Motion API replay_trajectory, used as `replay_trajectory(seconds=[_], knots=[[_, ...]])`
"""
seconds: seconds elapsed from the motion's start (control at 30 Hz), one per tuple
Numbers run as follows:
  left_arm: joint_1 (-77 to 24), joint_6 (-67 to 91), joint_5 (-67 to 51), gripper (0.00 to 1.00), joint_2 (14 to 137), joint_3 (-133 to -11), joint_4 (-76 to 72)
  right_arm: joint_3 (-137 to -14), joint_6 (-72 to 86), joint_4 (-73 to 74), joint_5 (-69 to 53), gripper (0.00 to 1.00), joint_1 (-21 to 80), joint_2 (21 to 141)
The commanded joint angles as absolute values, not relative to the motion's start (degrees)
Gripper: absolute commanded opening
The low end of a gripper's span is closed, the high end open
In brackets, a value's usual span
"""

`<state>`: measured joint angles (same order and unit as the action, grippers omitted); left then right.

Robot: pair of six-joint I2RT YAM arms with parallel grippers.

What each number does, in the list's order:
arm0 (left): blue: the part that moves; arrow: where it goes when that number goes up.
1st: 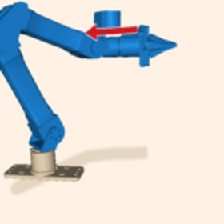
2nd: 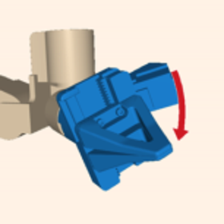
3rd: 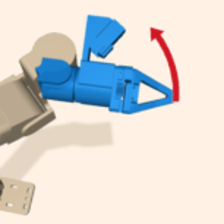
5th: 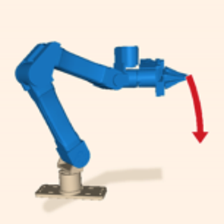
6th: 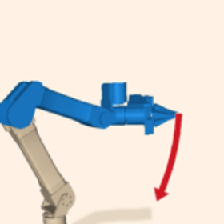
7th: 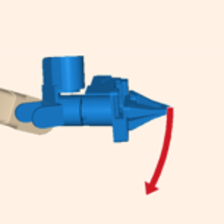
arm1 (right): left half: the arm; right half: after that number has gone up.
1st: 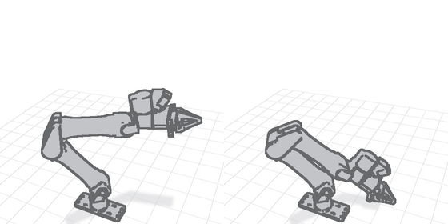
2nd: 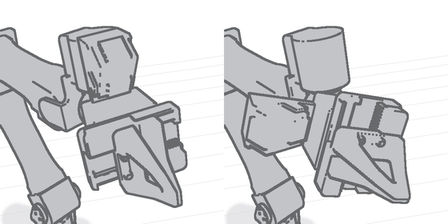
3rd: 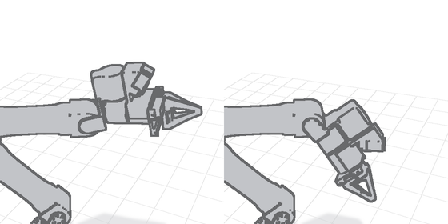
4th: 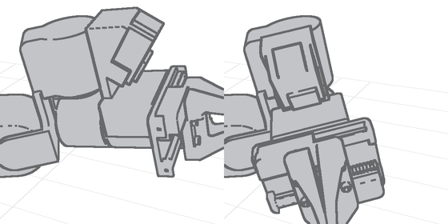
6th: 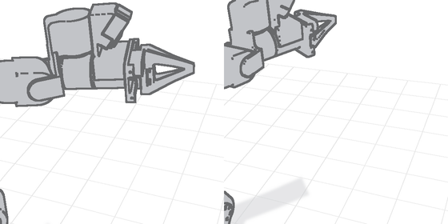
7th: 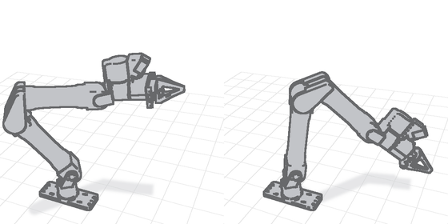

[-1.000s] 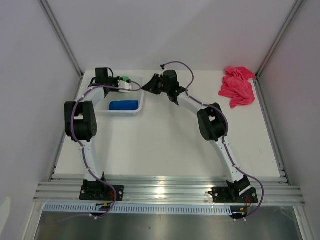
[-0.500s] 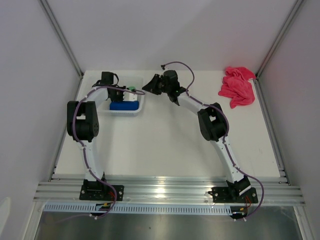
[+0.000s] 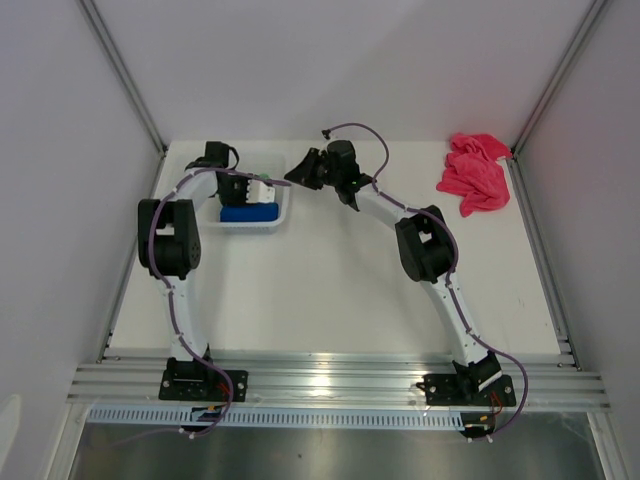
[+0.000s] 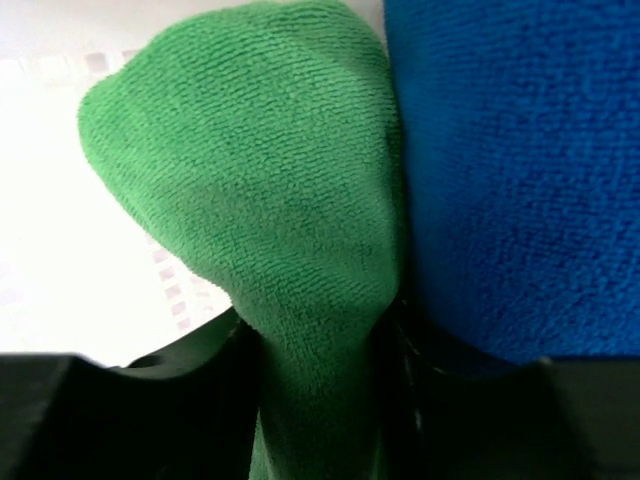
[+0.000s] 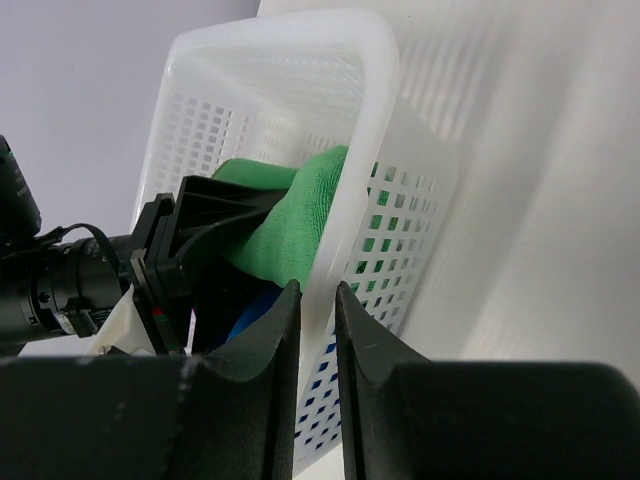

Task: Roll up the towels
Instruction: Place the rolled towel into the container

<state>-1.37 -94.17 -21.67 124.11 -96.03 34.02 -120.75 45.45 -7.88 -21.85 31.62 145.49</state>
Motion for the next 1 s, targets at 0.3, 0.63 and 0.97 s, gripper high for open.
replay_trajectory(seconds=[0.3, 0.63, 0.97], knots=[[-2.1, -96.9, -20.5, 0.55, 128.1, -103.8, 43.1, -119.6, 43.1, -5.3, -20.7, 0.11, 31.3, 143.4], [-2.1, -97.6, -21.9, 0.67, 127.8, -105.3, 42.5, -119.9, 42.9, -5.3, -20.8, 0.12, 31.1, 143.6], [-2.1, -98.1, -22.5, 0.73, 125.8, -105.2, 42.6, -120.1, 42.8, -5.2, -21.0, 0.13, 31.0, 143.6]])
